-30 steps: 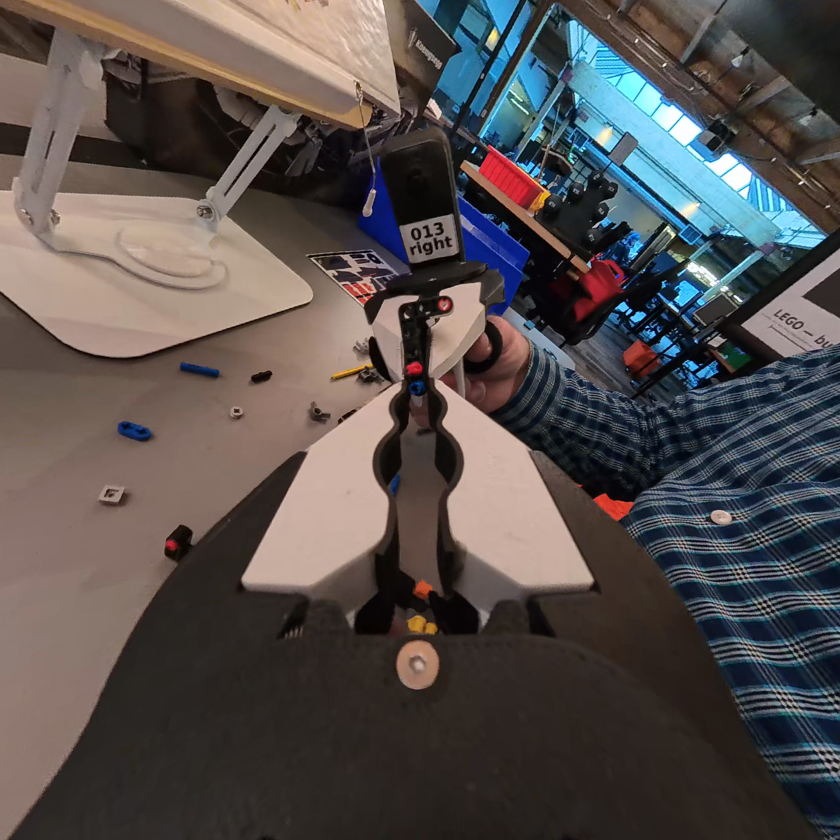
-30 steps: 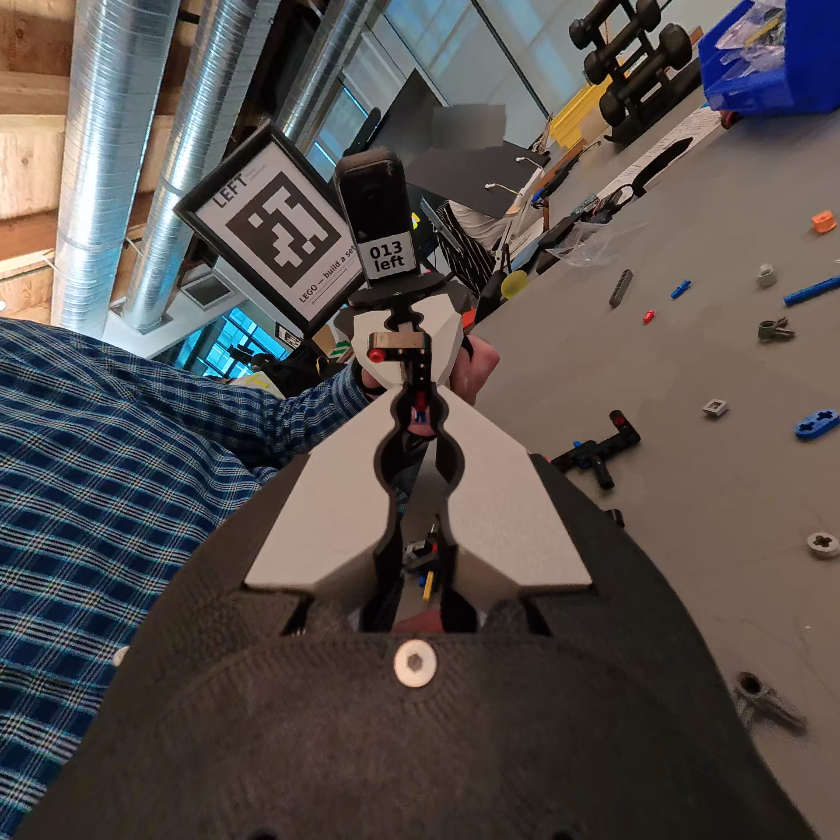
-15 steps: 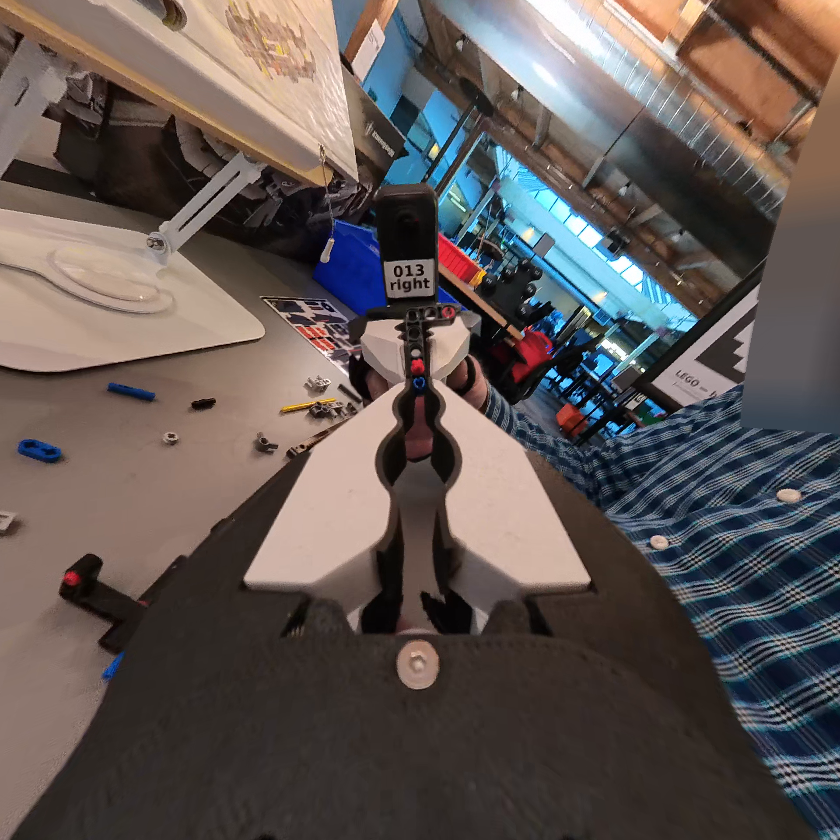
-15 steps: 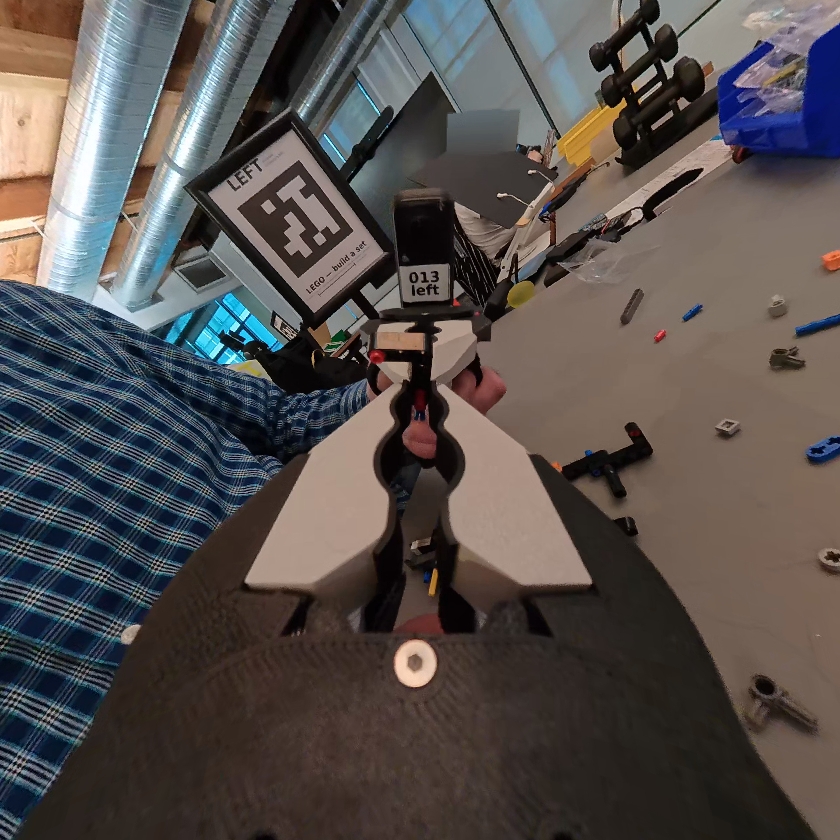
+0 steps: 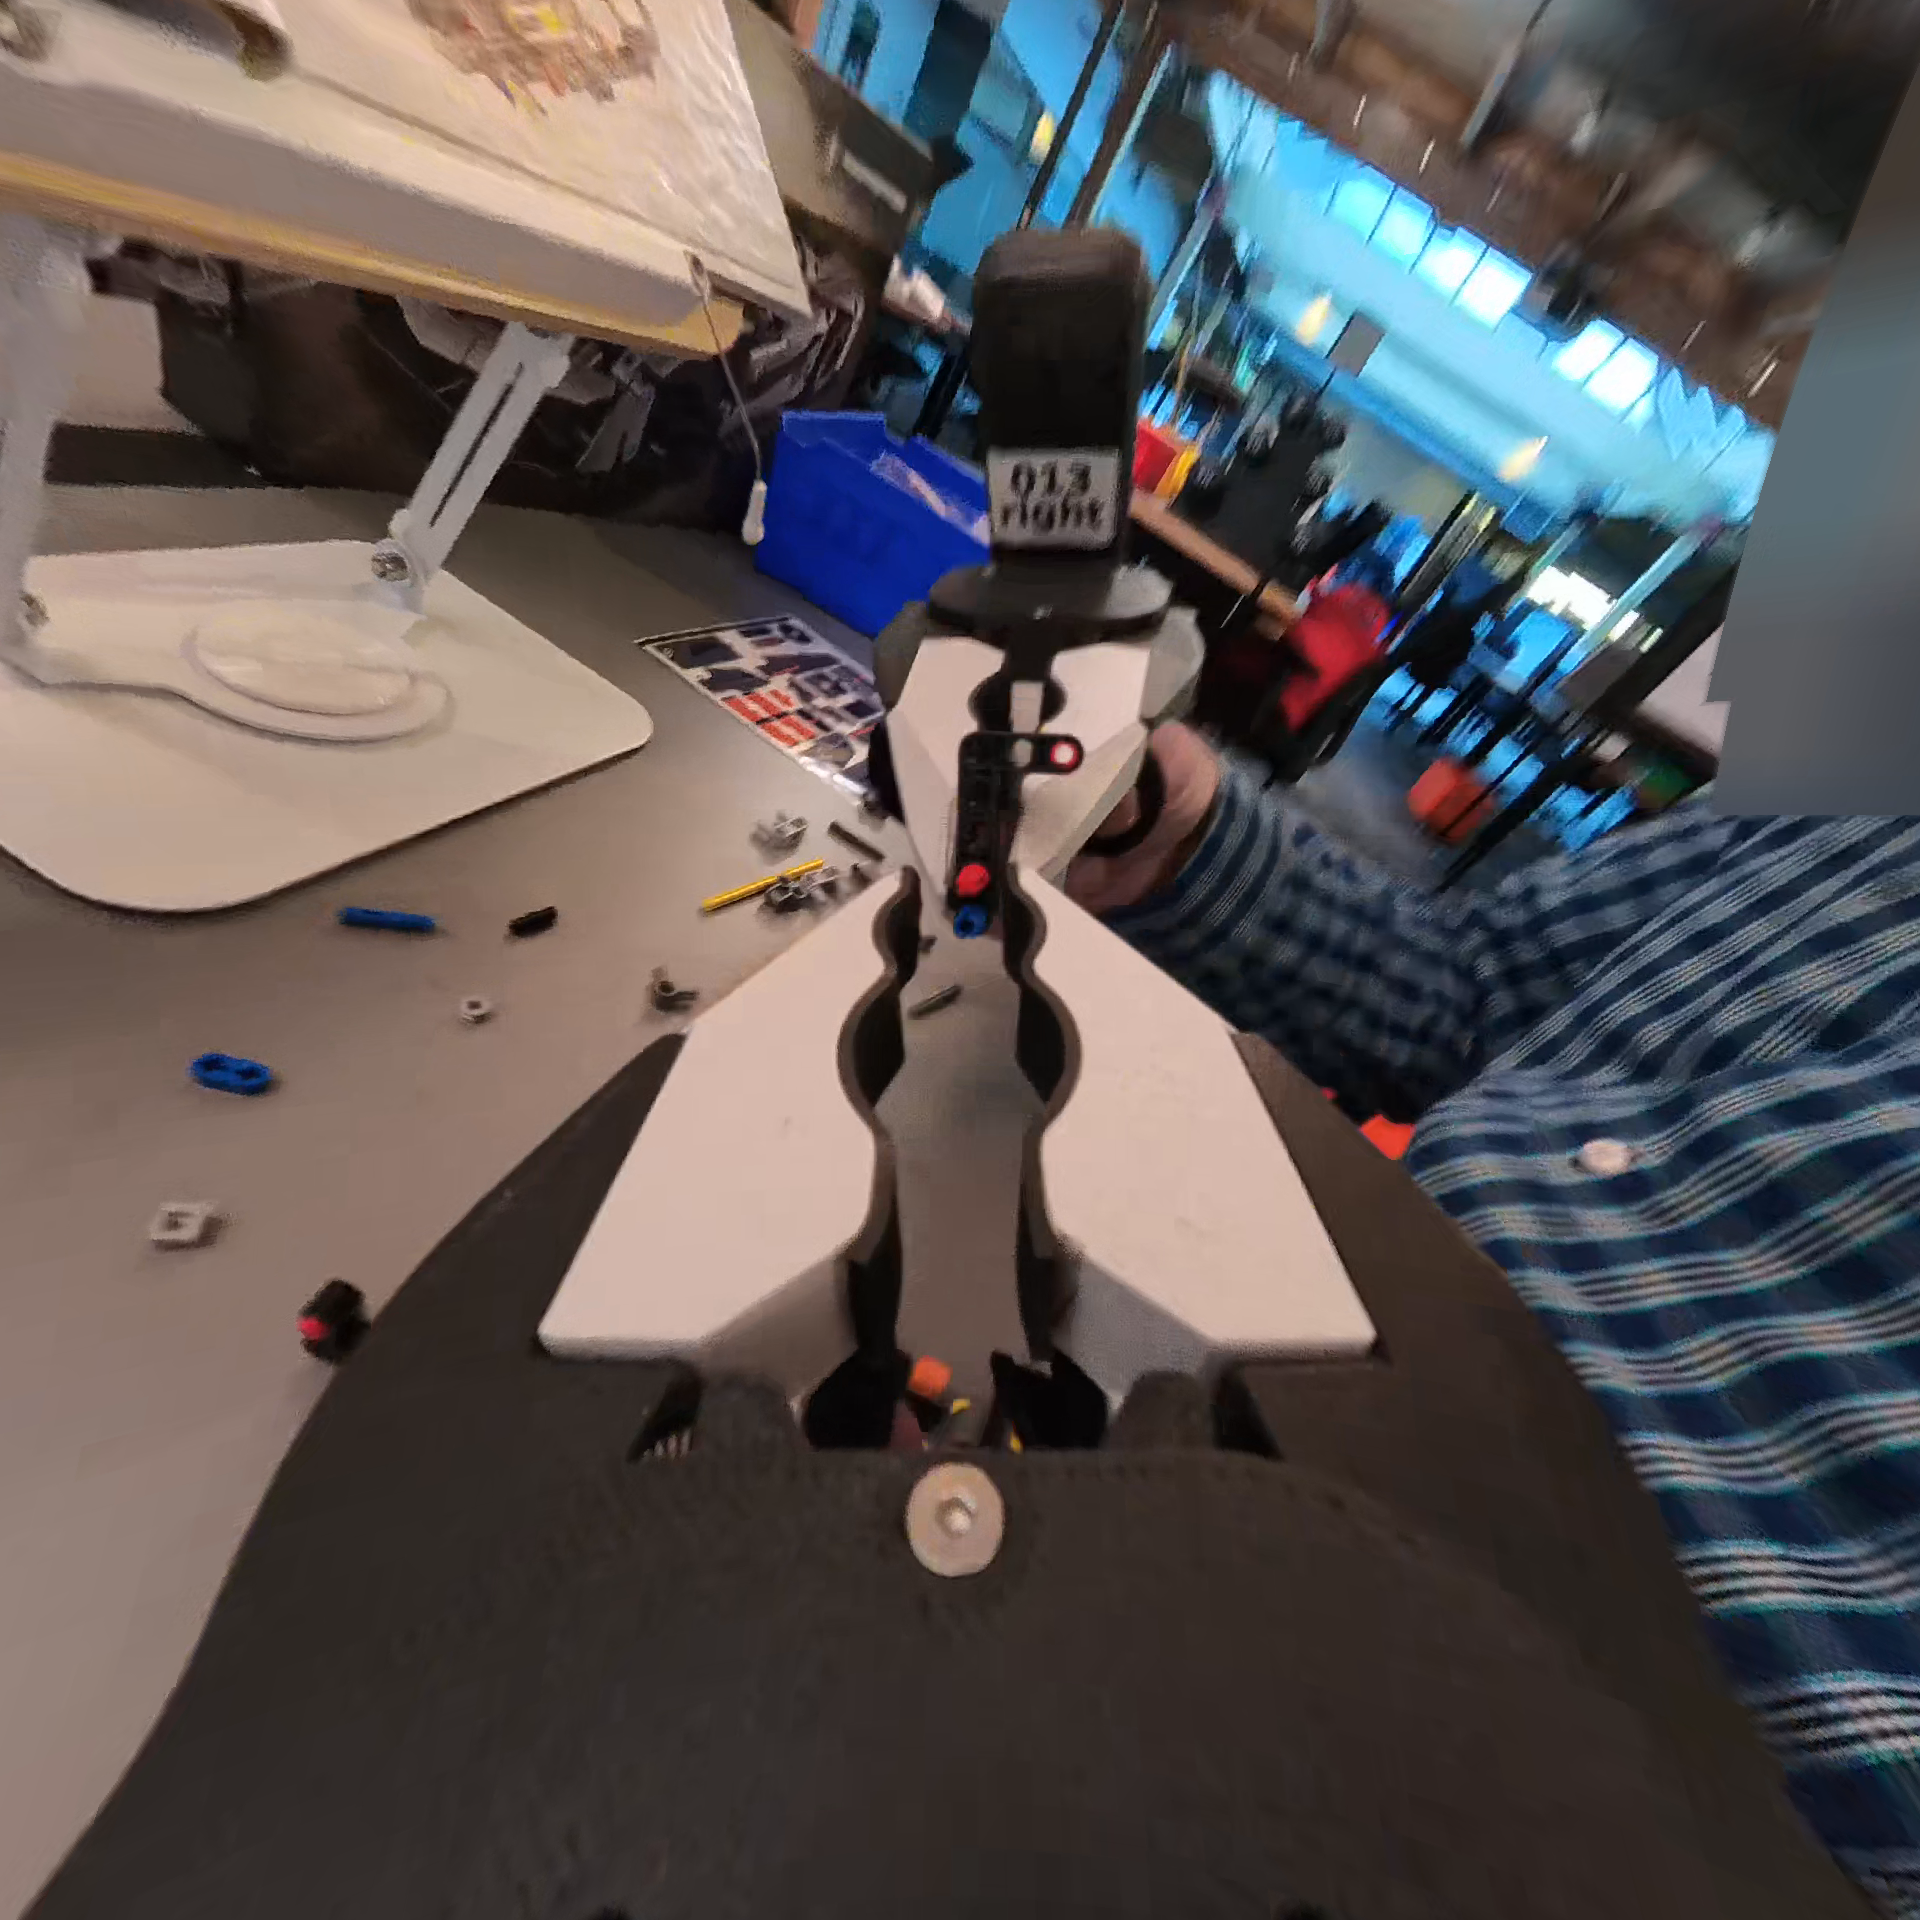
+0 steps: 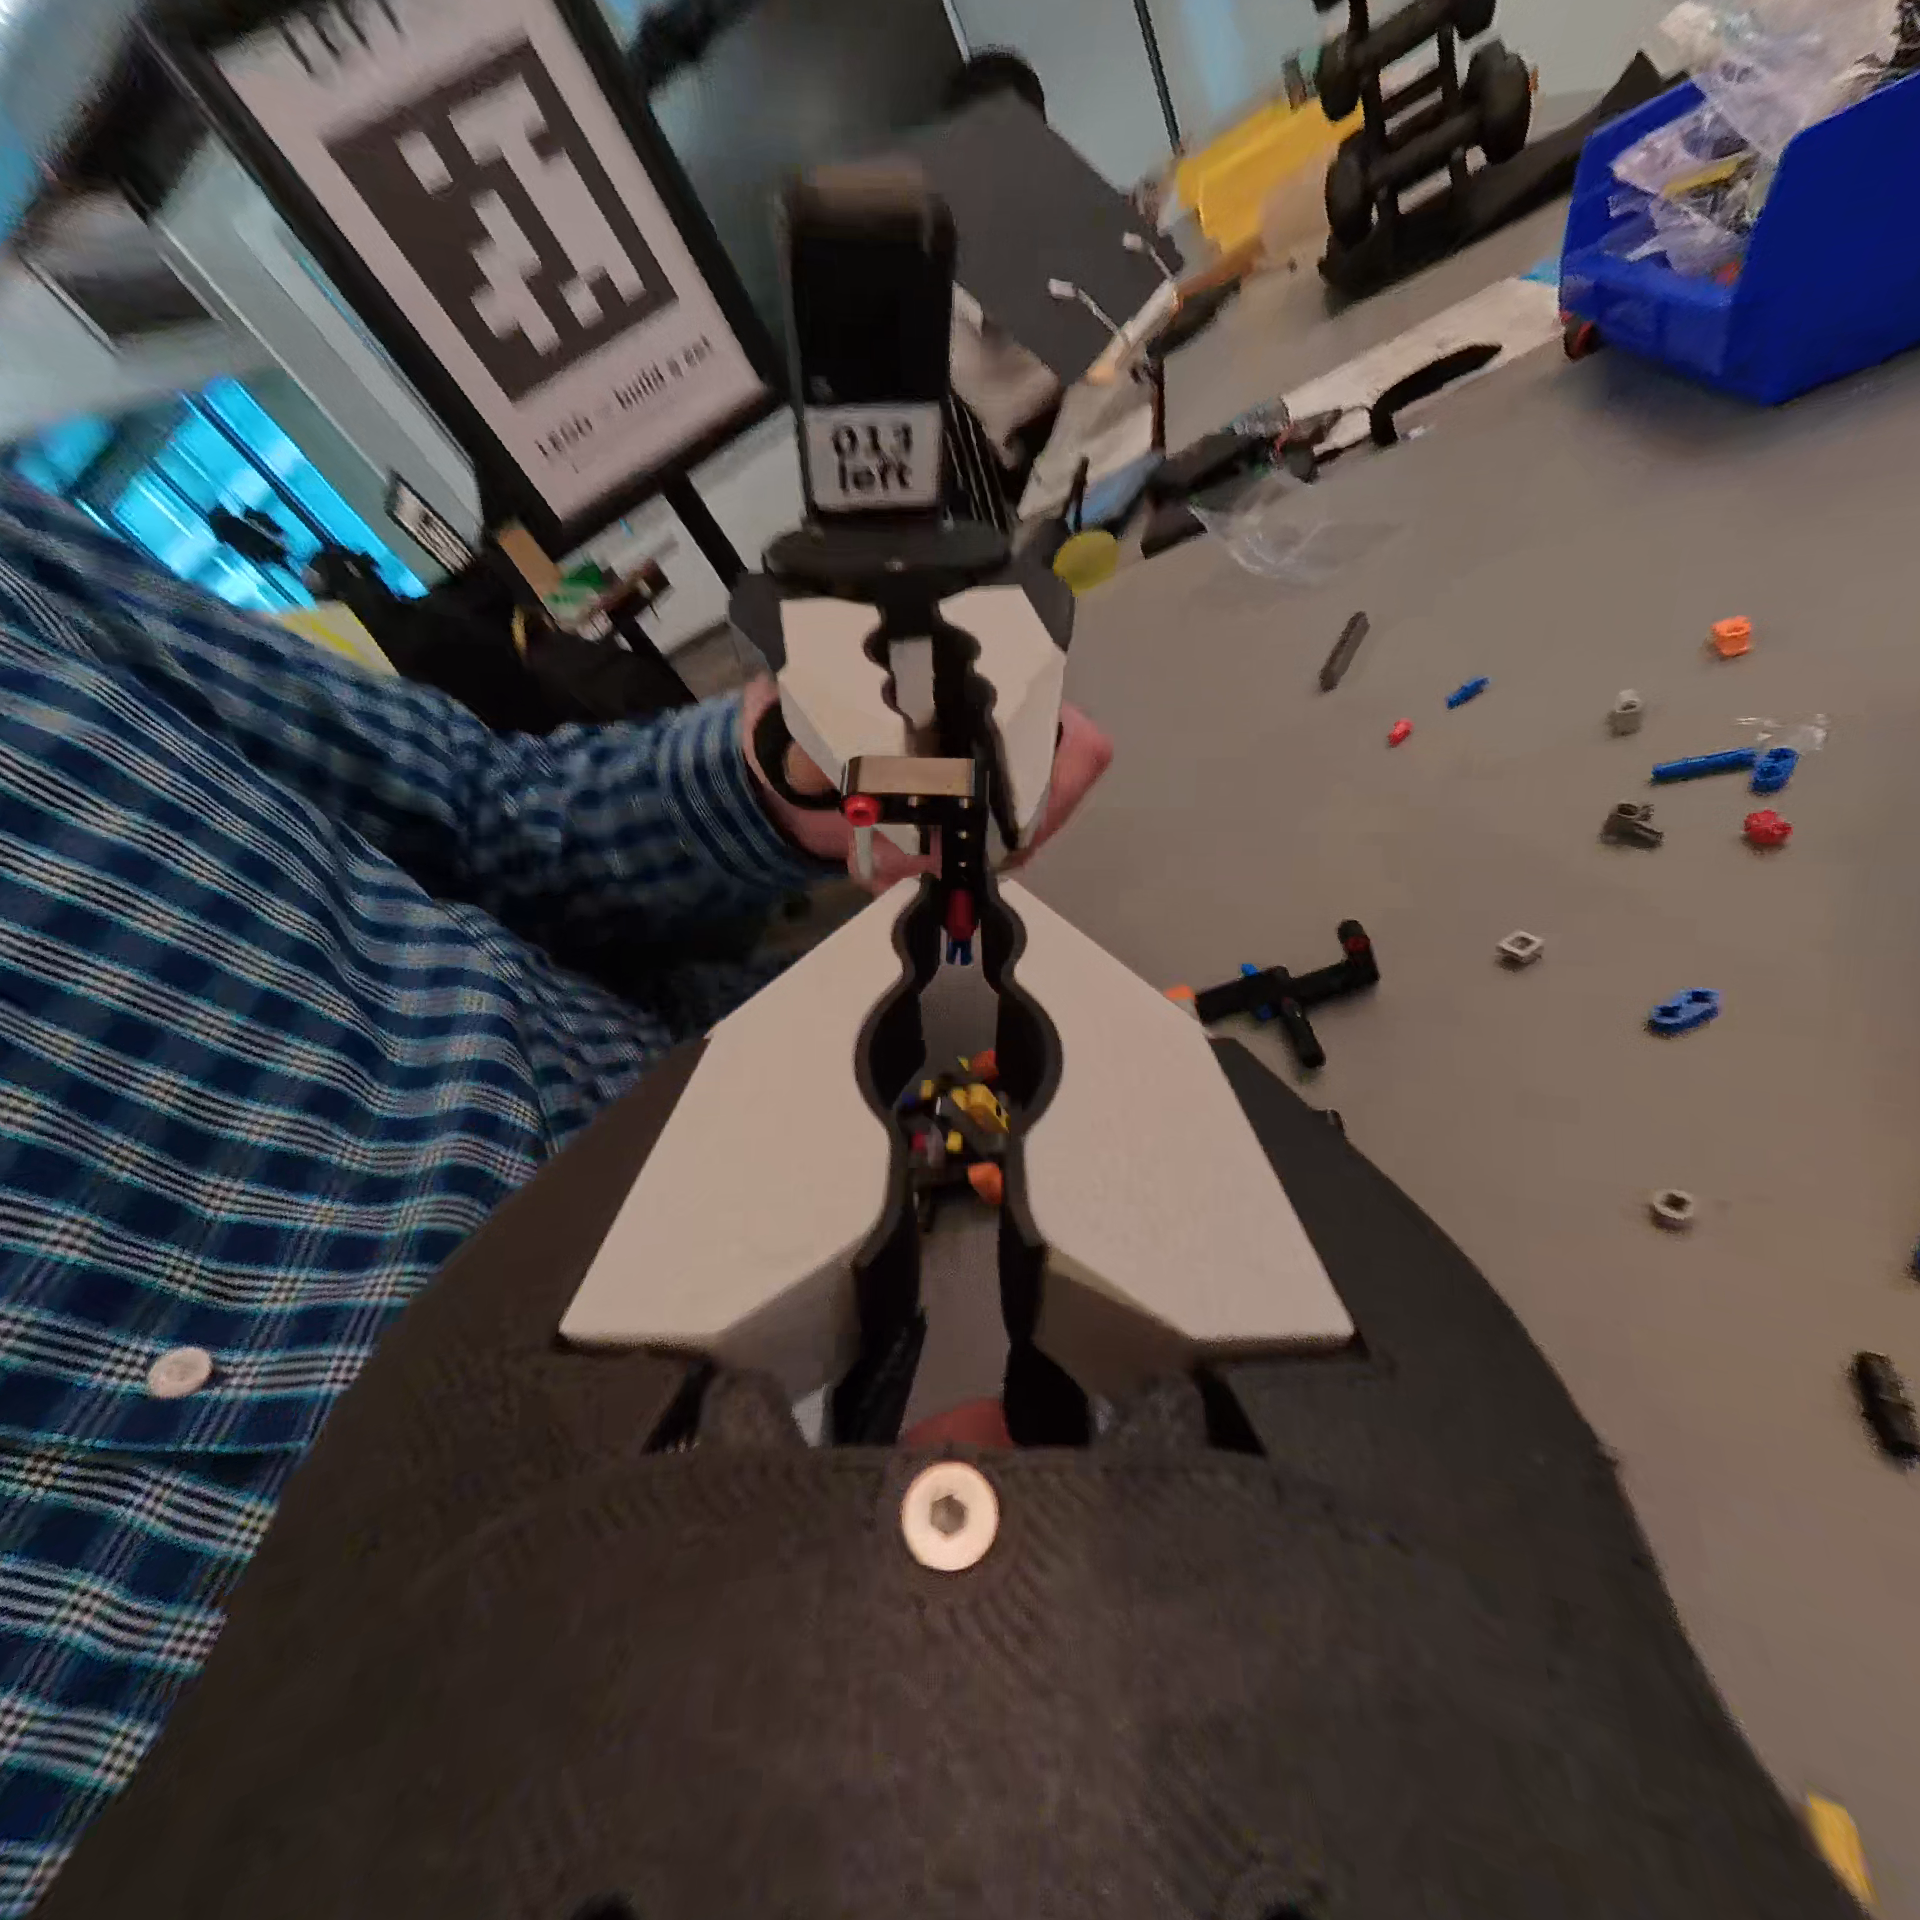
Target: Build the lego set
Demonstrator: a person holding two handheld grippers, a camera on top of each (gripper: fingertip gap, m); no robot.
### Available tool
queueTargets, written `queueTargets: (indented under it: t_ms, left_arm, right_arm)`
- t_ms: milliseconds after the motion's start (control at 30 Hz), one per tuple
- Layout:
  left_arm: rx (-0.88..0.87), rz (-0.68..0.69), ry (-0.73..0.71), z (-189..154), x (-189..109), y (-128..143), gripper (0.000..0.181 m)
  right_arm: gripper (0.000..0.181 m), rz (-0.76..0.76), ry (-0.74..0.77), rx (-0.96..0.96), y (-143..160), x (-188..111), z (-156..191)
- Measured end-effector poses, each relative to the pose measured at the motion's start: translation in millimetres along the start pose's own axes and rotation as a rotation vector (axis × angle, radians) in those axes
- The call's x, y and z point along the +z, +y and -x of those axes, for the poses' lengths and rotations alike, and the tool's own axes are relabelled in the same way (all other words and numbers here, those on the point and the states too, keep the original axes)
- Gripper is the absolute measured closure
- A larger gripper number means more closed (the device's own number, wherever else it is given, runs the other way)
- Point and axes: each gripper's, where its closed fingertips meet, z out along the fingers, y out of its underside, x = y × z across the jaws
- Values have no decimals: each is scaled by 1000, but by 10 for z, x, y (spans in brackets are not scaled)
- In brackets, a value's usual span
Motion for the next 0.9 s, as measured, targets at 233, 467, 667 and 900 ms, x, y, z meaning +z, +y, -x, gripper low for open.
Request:
queueTargets:
  t_ms: [233,467,667,900]
  left_arm:
    - [151,120,12,-130,126,29,167]
    - [103,49,39,-154,134,-37,176]
    - [54,-23,22,-95,167,-118,176]
    - [-89,-188,9,18,187,-276,176]
  right_arm:
    - [177,229,66,-125,109,15,40]
    - [177,214,53,-129,67,-21,96]
    - [175,137,80,-113,-8,-60,44]
    - [171,32,157,-121,-144,-116,-56]
